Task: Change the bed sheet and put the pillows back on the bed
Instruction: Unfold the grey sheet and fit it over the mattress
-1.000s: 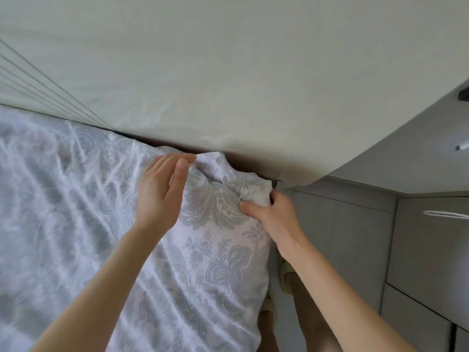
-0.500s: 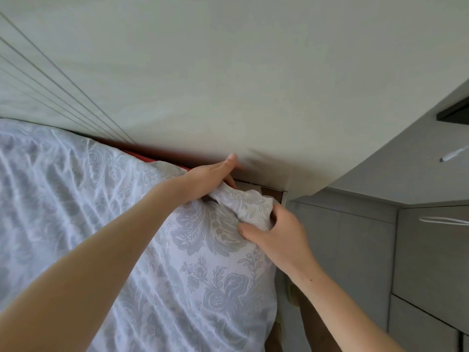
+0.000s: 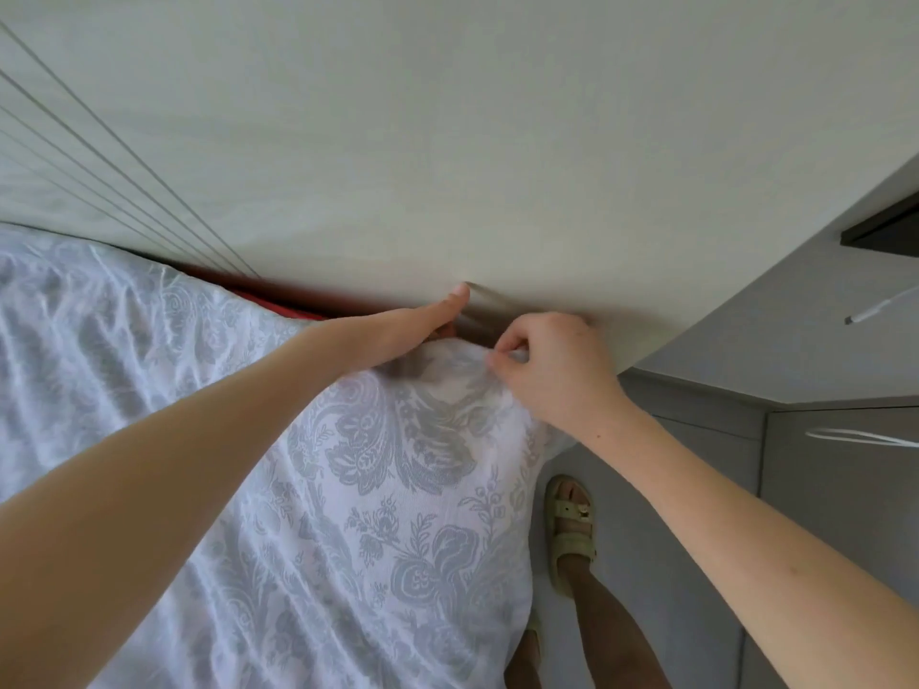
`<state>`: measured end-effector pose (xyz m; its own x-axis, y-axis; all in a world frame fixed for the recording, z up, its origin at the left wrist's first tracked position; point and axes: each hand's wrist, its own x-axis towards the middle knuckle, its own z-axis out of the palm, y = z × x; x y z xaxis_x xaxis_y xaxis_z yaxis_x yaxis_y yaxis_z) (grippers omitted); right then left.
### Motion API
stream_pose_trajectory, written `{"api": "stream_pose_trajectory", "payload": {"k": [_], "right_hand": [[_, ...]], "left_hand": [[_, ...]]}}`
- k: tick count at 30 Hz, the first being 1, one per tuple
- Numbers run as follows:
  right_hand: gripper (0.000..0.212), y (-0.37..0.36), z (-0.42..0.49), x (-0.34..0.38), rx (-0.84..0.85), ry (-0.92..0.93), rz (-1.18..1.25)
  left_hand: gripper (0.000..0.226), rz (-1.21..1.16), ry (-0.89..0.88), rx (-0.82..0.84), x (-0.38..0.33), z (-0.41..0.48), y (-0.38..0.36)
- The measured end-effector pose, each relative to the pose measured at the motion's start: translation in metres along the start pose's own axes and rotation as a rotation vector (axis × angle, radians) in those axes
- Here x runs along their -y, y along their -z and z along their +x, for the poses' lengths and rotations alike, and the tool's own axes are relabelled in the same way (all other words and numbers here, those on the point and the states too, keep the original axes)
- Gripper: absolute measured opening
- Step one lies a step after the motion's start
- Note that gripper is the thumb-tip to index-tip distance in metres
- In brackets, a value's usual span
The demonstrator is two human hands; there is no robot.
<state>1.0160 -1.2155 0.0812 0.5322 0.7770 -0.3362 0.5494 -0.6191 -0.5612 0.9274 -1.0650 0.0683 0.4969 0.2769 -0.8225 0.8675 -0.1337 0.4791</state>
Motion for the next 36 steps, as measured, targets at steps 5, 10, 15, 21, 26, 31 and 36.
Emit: {"api": "stream_pose_trajectory", "payload": {"k": [5,10,15,21,26,31,36], "right_hand": [[0.017,-0.007,-0.013,-0.012,-0.183,-0.073,-0.304],[0.013,-0.033,0.005,-0.027,0.108,-0.397,-0.100],[0.011,-0.035,0.016,-0.034,0.323,-0.487,0.263],[0.028,-0.038,0.011,-0.036,0.380,-0.442,0.336],[0.011,-0.038,0.016,-0.036,0.381,-0.372,0.236],[0.022,-0.033,0.016,-0.037,0.394,-0.277,0.220],[0.022,-0.028,0.017,-0.037,0.420,-0.235,0.194]], "left_hand": [[0.060,0.088,-0.070,0.012,-0.005,0.005,0.006],[0.071,0.220,-0.007,0.040,-0.003,0.029,0.001],[0.068,0.107,-0.088,0.086,0.006,0.029,-0.004],[0.065,0.188,-0.197,0.007,0.013,0.012,0.002],[0.064,0.457,-0.645,-0.470,0.034,-0.014,0.005],[0.079,0.467,-0.476,-0.317,0.060,-0.008,-0.006],[0.066,0.538,-0.326,-0.215,0.044,0.015,-0.017]]}}
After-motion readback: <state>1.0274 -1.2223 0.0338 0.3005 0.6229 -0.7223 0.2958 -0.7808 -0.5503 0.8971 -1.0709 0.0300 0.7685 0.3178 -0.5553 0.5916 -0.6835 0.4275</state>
